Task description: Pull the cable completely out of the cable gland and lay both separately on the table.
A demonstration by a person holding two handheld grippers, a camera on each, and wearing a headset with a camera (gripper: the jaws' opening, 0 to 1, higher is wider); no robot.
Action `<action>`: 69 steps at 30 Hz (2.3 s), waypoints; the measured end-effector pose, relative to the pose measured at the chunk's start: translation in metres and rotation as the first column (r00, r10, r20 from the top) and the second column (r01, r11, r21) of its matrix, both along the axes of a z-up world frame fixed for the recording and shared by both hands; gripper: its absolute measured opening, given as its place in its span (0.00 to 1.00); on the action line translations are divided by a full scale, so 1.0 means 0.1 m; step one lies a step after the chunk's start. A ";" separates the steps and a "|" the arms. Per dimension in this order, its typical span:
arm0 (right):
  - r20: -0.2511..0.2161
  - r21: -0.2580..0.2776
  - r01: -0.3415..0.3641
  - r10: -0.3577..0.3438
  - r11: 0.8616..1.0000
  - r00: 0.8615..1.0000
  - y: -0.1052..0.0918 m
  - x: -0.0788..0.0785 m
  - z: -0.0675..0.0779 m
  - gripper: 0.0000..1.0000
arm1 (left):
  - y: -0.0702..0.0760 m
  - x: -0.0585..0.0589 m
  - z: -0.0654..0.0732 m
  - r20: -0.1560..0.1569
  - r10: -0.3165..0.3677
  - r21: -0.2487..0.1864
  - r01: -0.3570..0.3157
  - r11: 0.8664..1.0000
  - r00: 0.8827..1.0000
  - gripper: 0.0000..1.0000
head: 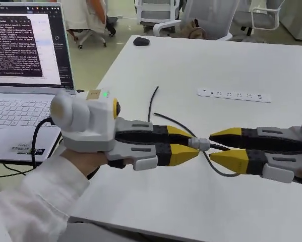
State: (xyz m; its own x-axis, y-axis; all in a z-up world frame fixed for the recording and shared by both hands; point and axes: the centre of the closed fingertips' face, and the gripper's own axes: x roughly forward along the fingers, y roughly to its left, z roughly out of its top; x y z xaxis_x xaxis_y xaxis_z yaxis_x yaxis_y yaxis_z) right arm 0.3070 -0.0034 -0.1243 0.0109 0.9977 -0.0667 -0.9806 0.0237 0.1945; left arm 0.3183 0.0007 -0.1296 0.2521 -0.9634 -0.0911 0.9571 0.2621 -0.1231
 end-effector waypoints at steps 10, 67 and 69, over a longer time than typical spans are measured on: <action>-0.068 0.036 0.062 -0.059 0.997 0.996 0.08 -0.05 0.13 0.13 | 0.06 -0.06 0.14 0.038 -0.073 -0.009 0.073 0.997 0.997 0.16; 0.131 -0.041 0.150 -0.144 0.988 0.981 0.35 0.03 0.22 0.10 | 0.29 0.02 0.30 -0.170 -0.148 -0.141 0.124 0.982 0.974 0.15; 0.158 -0.047 0.155 -0.146 0.987 0.977 0.36 0.03 0.23 0.10 | 0.29 0.01 0.29 -0.189 -0.147 -0.142 0.121 0.982 0.971 0.14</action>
